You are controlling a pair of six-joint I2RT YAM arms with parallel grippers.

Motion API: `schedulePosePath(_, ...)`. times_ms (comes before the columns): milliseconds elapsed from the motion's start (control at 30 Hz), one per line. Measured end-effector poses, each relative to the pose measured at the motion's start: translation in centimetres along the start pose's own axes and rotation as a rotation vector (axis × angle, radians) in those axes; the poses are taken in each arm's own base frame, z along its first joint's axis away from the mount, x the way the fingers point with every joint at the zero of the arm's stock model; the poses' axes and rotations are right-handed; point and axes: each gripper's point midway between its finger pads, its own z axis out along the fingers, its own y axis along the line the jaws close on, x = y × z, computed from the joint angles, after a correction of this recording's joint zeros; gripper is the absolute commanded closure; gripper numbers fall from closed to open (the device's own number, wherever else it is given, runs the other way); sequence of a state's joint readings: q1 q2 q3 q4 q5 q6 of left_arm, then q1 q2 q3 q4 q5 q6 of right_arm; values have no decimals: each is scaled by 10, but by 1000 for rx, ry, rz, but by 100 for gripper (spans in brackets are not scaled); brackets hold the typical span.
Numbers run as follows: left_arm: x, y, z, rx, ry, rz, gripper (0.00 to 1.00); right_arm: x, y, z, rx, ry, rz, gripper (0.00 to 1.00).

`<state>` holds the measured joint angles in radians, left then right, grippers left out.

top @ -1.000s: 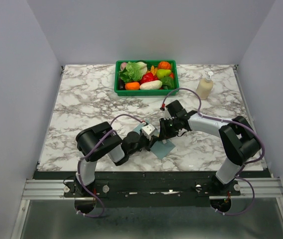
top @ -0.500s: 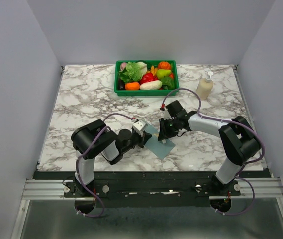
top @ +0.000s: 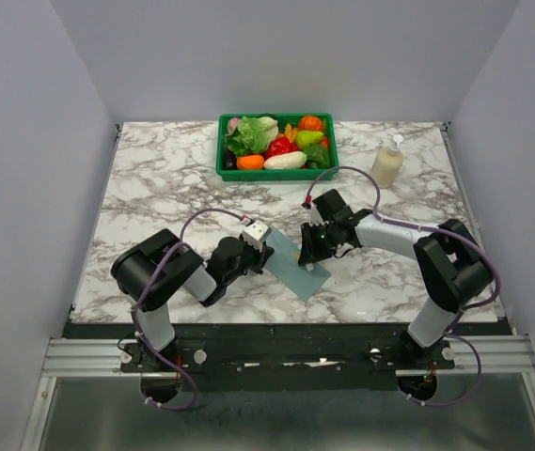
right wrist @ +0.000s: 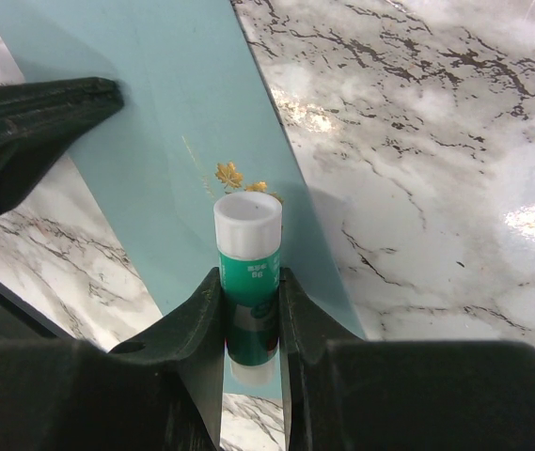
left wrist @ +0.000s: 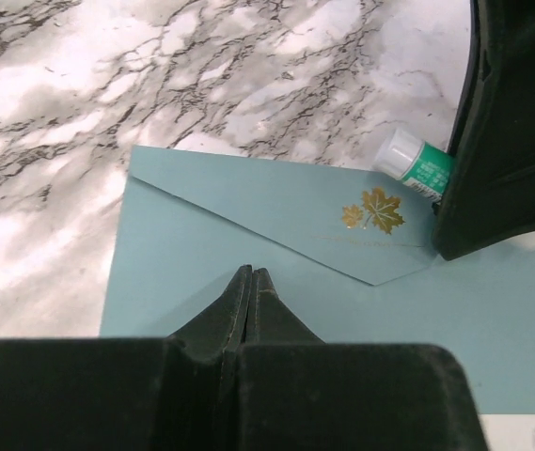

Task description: Place the letter into the envelope and seal it

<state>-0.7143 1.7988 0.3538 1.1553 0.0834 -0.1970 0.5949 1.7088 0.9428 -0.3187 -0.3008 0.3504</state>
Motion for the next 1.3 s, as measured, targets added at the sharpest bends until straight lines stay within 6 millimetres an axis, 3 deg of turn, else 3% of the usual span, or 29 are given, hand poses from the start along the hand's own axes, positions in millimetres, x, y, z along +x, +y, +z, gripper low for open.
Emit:
schedulePosePath(200, -18, 0, -4, -8, -2, 16, 100, 0, 0, 0, 0, 0, 0, 99)
schedulePosePath(433, -39, -4, 6, 1, -24, 19, 100, 0, 0, 0, -1, 0, 0, 99)
schedulePosePath(833, -17, -7, 28, 15, 53, 34, 100, 0, 0, 0, -3, -1, 0, 99)
schedulePosePath(1133, -8, -9, 27, 20, 70, 35, 100, 0, 0, 0, -3, 0, 0, 99)
schedulePosePath(1300, -5, -20, 27, 44, 62, 42, 100, 0, 0, 0, -3, 0, 0, 99)
